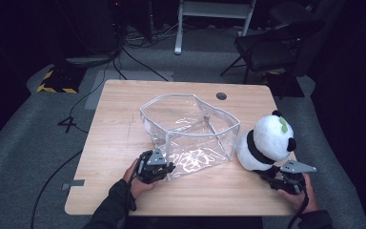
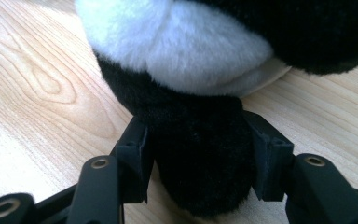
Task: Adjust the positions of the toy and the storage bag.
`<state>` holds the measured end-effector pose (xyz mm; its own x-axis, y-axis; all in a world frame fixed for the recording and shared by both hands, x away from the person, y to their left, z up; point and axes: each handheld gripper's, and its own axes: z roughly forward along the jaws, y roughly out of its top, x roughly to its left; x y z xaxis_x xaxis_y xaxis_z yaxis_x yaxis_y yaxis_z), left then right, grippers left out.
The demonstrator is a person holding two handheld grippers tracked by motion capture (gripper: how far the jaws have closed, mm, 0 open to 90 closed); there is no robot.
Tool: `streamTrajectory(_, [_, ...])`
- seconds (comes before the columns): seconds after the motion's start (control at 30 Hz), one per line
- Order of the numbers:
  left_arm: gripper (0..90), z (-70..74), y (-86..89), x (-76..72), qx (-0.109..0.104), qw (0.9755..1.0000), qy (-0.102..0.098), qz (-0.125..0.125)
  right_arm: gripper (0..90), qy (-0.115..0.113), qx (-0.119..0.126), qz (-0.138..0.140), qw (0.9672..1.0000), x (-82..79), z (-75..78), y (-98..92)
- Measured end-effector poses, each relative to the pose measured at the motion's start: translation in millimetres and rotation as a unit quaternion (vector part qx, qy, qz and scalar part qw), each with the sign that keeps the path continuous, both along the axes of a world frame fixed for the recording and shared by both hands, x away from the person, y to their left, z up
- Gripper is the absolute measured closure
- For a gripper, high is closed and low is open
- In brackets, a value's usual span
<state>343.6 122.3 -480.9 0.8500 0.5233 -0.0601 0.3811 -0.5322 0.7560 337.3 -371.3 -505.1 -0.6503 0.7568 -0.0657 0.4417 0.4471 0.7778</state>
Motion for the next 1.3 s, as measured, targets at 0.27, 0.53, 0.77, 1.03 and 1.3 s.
streamTrajectory(0.27, [47.0, 1.1, 29.5, -17.4, 0.008, 0.9975, -0.02, 0.068, 47.5, -0.001, -0.002, -0.001, 1.0, -0.4, 0.0, 0.3])
streamTrajectory(0.53, [37.3, -6.3, 46.6, 8.3, 0.017, 0.9891, -0.009, 0.146, 30.6, -0.006, 0.015, -0.004, 0.9999, -6.2, 5.8, -2.6])
streamTrajectory(0.77, [27.5, -15.4, 45.4, 42.3, 0.013, 0.9817, 0.027, 0.188, 20.1, -0.016, 0.015, -0.024, 0.9995, -13.4, 18.0, -6.0])
streamTrajectory(1.03, [25.2, -21.5, 37.5, 66.6, 0.016, 0.9805, 0.041, 0.191, 18.6, -0.047, 0.031, -0.049, 0.9972, -21.3, 42.7, -11.9])
streamTrajectory(1.3, [24.8, -24.1, 24.5, 89.5, 0.003, 0.9807, 0.041, 0.191, 16.5, -0.1, 0.067, -0.079, 0.9896, -27.8, 78.7, -10.6])
